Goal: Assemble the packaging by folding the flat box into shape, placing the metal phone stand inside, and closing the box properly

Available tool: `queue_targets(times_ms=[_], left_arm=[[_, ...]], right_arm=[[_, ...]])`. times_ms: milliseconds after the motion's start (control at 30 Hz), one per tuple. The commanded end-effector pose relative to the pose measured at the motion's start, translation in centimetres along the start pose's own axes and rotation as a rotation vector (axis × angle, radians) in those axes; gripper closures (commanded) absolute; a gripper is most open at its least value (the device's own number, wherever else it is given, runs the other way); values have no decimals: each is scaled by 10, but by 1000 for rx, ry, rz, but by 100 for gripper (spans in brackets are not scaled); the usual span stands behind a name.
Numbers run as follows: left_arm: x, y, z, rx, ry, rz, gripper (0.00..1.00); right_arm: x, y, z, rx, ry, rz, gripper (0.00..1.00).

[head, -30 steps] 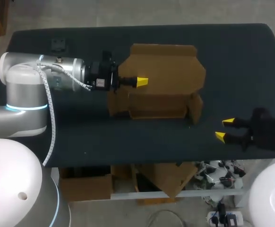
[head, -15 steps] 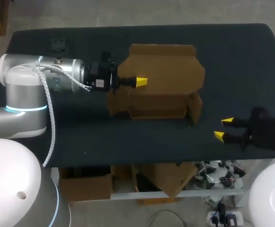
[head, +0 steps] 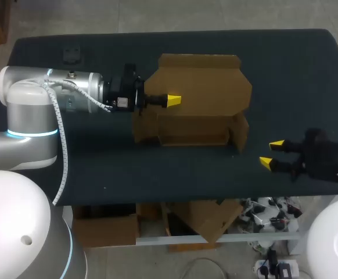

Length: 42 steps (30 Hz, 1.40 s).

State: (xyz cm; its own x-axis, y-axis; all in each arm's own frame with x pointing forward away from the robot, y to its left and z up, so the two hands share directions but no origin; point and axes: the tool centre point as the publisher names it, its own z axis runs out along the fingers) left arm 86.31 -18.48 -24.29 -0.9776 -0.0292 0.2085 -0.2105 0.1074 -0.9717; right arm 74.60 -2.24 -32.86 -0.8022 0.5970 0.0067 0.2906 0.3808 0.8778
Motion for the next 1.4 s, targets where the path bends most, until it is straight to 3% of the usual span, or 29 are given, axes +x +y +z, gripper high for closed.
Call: queue_targets(times_ms=[33,633,1400], left_arm=[[-1,5,-1,1,1,1,100],[-1,5,-1,1,1,1,100],[-1,5,-1,1,1,1,100]], right_arm=[[-2,-4,17,-17,-8,-2,41],[-25,-1,59,-43,-39,33,39],[-30,14,98,-45,-39,51,42]])
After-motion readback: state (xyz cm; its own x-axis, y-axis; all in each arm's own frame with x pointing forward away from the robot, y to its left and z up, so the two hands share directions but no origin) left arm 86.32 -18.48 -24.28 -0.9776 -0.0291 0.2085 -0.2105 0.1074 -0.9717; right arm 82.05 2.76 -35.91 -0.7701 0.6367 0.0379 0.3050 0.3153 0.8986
